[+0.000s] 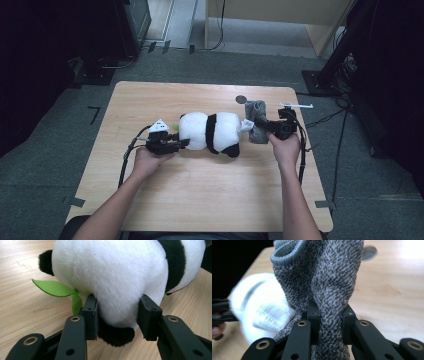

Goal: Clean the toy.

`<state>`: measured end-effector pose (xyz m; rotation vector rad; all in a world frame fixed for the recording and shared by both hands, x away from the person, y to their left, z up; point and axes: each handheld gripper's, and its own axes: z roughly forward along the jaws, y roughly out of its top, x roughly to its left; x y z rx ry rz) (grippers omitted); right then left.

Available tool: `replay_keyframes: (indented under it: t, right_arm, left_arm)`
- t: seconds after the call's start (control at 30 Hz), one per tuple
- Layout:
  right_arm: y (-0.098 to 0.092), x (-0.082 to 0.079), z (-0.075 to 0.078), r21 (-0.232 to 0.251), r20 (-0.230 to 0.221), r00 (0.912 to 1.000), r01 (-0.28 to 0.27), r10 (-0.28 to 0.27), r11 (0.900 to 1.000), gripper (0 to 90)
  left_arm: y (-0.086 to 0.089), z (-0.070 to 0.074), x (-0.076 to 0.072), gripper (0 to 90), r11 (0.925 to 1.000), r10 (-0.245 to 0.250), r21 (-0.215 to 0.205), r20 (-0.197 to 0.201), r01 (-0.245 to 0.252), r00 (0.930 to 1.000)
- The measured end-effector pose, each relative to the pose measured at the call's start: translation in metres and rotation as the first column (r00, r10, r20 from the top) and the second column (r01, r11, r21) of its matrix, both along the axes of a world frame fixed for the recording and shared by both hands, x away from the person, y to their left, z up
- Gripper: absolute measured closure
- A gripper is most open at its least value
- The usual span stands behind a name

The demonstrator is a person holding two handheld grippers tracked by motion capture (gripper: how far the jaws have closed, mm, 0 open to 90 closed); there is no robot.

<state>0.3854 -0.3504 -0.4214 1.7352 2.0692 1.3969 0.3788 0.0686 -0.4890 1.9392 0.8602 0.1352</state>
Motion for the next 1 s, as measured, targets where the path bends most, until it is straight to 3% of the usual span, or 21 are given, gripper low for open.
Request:
replay_keyframes:
  t: [0.1, 0.2, 0.33, 0.47, 0.6, 0.7, 0.9, 1.0]
  right_arm:
    - [0.013, -0.002, 0.01, -0.003, 0.037, 0.9988, -0.033, 0.033, 0.999, 76.4]
    - [0.025, -0.002, 0.011, -0.004, 0.046, 0.9964, -0.071, 0.071, 0.997, 76.5]
    - [0.039, 0.003, -0.003, -0.063, 0.011, 0.996, -0.088, 0.089, 0.994, 76.3]
    - [0.032, 0.005, -0.018, -0.029, -0.018, 0.9978, -0.065, 0.064, 0.997, 76.4]
    - [0.029, 0.007, -0.036, -0.074, -0.076, 0.9966, -0.038, 0.032, 0.997, 77.0]
    - [0.03, 0.011, -0.051, -0.041, -0.122, 0.992, -0.04, 0.035, 0.998, 77.2]
    - [0.04, 0.016, -0.07, -0.076, -0.199, 0.9781, -0.077, 0.06, 0.994, 77.2]
    - [0.037, 0.019, -0.074, -0.054, -0.218, 0.9734, -0.085, 0.072, 0.995, 77.0]
  left_arm:
    - [0.0, 0.0, 0.0, 57.0, 1.0, 0.0, 0.0, 0.0, 0.0, 1.0]
    - [0.0, 0.0, 0.0, 56.9, 1.0, 0.0, 0.0, 0.0, 0.0, 1.0]
    - [-0.001, 0.0, -0.001, 56.9, 1.0, -0.001, 0.001, 0.004, 0.001, 1.0]
    - [-0.001, 0.0, -0.001, 56.9, 1.0, 0.0, -0.003, 0.004, 0.0, 1.0]
    - [0.0, 0.0, 0.0, 56.9, 1.0, 0.0, -0.004, -0.004, 0.0, 1.0]
    - [0.001, -0.001, 0.001, 56.9, 1.0, 0.002, -0.007, -0.007, -0.002, 1.0]
    - [0.001, -0.001, 0.0, 56.9, 0.9999, 0.005, -0.01, -0.01, -0.005, 0.9999]
    - [0.001, 0.001, 0.0, 59.7, 0.9999, 0.006, -0.013, -0.026, -0.006, 0.9996]
